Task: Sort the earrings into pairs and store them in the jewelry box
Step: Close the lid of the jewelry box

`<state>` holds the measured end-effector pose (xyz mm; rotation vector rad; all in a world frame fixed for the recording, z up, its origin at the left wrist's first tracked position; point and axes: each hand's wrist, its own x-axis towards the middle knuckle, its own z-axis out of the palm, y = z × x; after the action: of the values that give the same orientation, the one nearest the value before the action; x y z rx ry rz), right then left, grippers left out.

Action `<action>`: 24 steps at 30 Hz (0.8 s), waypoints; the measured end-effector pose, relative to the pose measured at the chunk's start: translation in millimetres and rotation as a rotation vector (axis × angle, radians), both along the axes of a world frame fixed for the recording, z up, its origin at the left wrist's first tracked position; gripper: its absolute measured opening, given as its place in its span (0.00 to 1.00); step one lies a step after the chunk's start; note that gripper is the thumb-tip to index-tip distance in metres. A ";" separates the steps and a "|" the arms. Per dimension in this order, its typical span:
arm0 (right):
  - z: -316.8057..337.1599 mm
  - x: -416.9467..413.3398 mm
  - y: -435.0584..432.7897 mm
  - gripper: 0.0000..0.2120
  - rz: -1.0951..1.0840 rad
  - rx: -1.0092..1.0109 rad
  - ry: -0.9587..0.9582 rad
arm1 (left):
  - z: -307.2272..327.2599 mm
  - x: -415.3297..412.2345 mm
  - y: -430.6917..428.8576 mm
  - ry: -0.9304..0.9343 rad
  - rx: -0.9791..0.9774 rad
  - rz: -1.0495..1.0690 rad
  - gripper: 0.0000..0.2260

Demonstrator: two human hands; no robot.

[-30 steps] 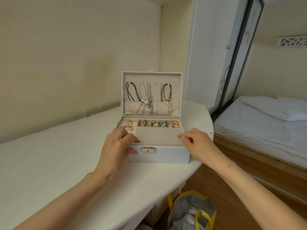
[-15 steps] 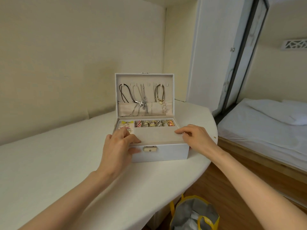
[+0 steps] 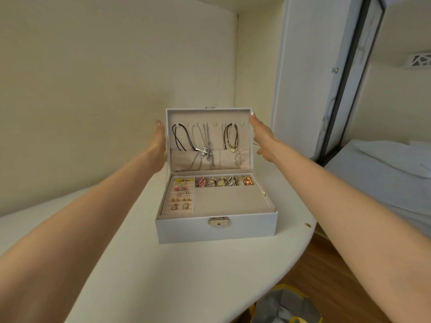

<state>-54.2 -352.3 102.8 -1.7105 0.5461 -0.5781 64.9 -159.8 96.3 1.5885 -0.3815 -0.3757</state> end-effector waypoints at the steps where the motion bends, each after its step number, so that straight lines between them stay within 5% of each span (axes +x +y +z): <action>1: 3.6 2.4 -0.6 0.33 0.008 0.024 -0.012 | 2.5 1.1 -1.2 0.017 0.001 -0.026 0.31; 11: -8.1 -49.9 4.8 0.35 0.006 0.098 -0.185 | -6.0 -25.0 40.2 -0.061 -0.118 -0.120 0.35; 17: -62.6 -100.8 52.7 0.26 -0.045 0.071 -0.387 | -39.9 -58.6 71.0 -0.076 -0.167 -0.175 0.32; 24: -114.7 -126.6 80.8 0.26 -0.168 0.110 -0.324 | -82.5 -88.4 87.2 -0.131 -0.102 -0.188 0.27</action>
<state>-180.8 -271.4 -11.9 -1.4388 0.4809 -0.9095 -23.5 -72.5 13.7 1.4857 -0.6446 -0.3906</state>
